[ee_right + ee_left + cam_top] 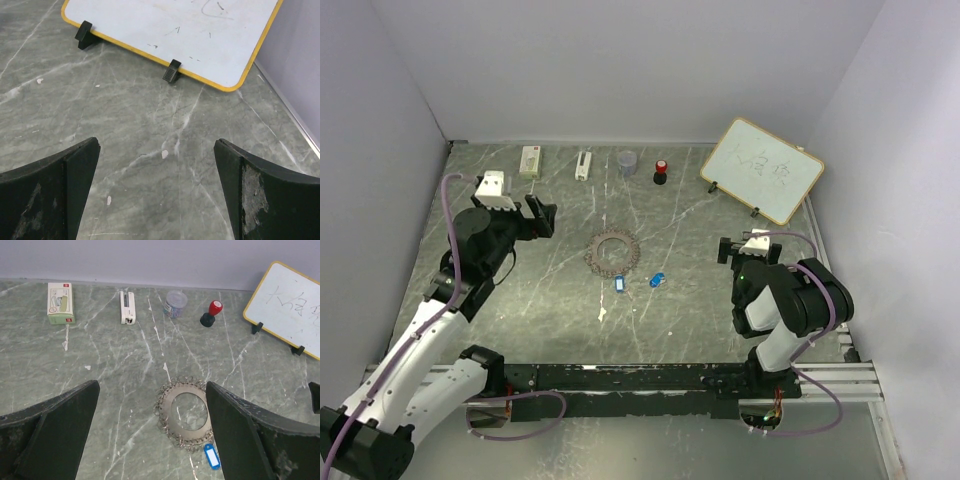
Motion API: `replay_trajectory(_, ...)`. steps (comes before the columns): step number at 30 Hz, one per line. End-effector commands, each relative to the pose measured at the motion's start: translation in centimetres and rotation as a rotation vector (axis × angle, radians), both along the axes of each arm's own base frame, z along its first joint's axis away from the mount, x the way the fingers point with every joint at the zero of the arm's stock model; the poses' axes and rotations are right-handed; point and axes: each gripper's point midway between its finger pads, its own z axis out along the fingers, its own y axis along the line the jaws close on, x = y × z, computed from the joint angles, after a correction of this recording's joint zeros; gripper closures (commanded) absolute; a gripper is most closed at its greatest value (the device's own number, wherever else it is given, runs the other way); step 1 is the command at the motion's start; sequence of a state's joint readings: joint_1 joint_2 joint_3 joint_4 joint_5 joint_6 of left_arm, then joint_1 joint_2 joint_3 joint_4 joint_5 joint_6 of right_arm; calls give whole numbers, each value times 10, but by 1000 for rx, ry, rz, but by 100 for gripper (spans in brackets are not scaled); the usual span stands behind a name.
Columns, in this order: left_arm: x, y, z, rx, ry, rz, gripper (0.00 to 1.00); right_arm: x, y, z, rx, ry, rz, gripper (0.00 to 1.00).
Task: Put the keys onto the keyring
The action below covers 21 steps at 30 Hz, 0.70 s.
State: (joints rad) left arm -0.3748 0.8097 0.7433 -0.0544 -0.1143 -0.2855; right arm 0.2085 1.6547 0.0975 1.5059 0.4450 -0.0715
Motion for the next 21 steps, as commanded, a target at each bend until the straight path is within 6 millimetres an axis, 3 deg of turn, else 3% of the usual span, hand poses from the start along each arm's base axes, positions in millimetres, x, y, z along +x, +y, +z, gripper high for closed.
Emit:
replay_trajectory(1,-3,3,21,-10,-38,11,0,3,-6,15,20,-60,-31,0)
replay_trajectory(11,5,1,8,-5,-6,20,0,3,-6,16,17,-63,-31,0)
replay_trajectory(21,2,8,15,-119,-32,84,0,3,-6,15,17,-62,-31,0)
